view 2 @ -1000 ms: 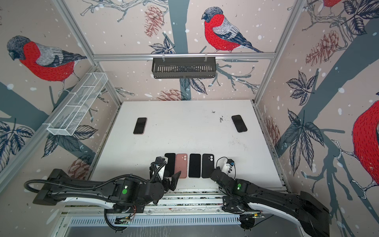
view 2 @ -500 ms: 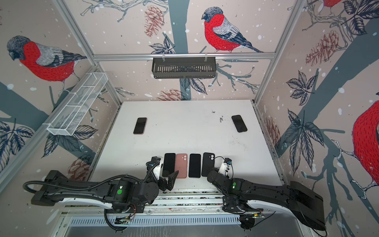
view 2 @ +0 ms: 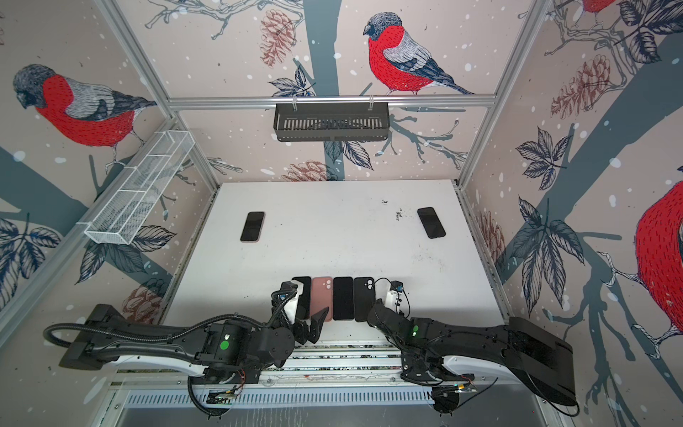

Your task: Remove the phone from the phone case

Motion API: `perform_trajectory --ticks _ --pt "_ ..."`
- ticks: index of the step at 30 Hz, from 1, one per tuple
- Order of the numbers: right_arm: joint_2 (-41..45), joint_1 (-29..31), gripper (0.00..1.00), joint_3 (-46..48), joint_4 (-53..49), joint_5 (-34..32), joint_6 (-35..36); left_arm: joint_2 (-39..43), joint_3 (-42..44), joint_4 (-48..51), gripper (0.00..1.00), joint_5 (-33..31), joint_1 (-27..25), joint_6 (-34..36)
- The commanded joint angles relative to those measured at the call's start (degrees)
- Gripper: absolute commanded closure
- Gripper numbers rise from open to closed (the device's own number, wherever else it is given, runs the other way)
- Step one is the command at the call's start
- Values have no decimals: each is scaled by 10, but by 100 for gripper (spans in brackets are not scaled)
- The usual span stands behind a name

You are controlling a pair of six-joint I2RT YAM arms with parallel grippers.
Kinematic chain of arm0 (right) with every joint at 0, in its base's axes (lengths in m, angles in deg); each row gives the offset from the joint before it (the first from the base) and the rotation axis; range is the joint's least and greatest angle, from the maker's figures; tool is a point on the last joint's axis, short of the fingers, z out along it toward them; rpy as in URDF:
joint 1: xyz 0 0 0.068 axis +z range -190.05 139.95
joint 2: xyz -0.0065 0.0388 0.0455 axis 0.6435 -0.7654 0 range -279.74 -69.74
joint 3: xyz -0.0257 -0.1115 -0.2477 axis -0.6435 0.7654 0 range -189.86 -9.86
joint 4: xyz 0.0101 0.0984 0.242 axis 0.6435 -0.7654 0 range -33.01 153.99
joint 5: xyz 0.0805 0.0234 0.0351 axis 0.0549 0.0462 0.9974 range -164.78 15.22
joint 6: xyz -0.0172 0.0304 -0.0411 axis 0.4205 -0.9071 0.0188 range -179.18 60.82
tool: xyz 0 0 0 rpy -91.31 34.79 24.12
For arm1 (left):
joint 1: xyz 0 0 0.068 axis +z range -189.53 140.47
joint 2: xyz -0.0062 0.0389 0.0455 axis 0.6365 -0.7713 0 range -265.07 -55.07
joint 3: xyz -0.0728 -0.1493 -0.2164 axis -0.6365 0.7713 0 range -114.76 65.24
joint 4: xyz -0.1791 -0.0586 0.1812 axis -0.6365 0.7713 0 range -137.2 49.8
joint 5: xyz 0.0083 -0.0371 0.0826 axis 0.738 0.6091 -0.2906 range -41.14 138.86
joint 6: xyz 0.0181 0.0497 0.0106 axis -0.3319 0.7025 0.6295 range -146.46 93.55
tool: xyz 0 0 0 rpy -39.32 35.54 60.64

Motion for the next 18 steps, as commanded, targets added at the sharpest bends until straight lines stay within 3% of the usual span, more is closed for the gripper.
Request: perform_trajectory --ticks 1,6,14,18 --pt "-17 4 100 -1 -14 64 7 -4 -8 -23 1 -9 -1 -3" --pt "-61 23 100 -1 43 75 -16 -12 -14 -31 1 -5 -1 -6" --pt "-128 56 100 -50 51 65 -66 -31 -27 -39 1 3 -1 -9" --pt "-139 60 87 -51 47 58 -88 -32 -27 -40 1 4 0 -10"
